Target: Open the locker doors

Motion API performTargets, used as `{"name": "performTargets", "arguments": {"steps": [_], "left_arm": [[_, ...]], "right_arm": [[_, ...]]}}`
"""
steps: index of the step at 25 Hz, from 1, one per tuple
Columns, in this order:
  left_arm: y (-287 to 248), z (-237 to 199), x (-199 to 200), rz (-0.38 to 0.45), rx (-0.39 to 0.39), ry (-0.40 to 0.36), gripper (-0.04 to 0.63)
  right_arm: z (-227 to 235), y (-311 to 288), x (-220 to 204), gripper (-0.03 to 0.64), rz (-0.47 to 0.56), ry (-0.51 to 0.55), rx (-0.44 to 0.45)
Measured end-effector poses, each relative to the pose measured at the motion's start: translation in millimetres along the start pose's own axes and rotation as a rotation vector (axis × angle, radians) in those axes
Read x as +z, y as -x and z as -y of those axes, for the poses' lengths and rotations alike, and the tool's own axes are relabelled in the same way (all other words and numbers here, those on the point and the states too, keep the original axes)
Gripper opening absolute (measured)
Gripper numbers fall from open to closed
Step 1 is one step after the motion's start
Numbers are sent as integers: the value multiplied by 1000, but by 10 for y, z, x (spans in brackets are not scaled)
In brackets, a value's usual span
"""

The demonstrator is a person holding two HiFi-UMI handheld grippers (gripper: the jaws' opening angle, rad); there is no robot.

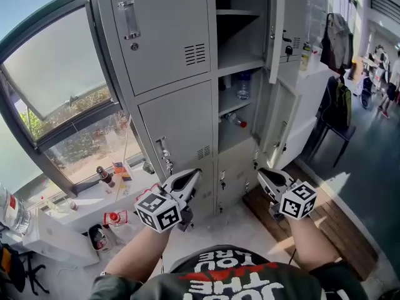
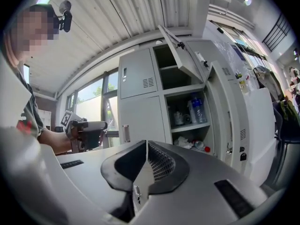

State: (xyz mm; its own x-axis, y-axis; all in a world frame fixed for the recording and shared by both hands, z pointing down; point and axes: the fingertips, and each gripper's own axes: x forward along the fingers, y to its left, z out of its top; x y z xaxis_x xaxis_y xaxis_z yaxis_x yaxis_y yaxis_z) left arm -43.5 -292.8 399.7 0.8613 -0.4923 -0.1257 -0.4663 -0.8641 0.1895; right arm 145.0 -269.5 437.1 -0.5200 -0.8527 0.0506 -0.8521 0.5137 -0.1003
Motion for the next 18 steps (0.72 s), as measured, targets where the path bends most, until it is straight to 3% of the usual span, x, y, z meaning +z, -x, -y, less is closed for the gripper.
{"name": "performTargets", "arguments": {"steps": [18], "left_arm": [[79,-85,-8,10,1,19,0]], "right_arm": [[27,-41,-14,32,-11,6,-25]]}}
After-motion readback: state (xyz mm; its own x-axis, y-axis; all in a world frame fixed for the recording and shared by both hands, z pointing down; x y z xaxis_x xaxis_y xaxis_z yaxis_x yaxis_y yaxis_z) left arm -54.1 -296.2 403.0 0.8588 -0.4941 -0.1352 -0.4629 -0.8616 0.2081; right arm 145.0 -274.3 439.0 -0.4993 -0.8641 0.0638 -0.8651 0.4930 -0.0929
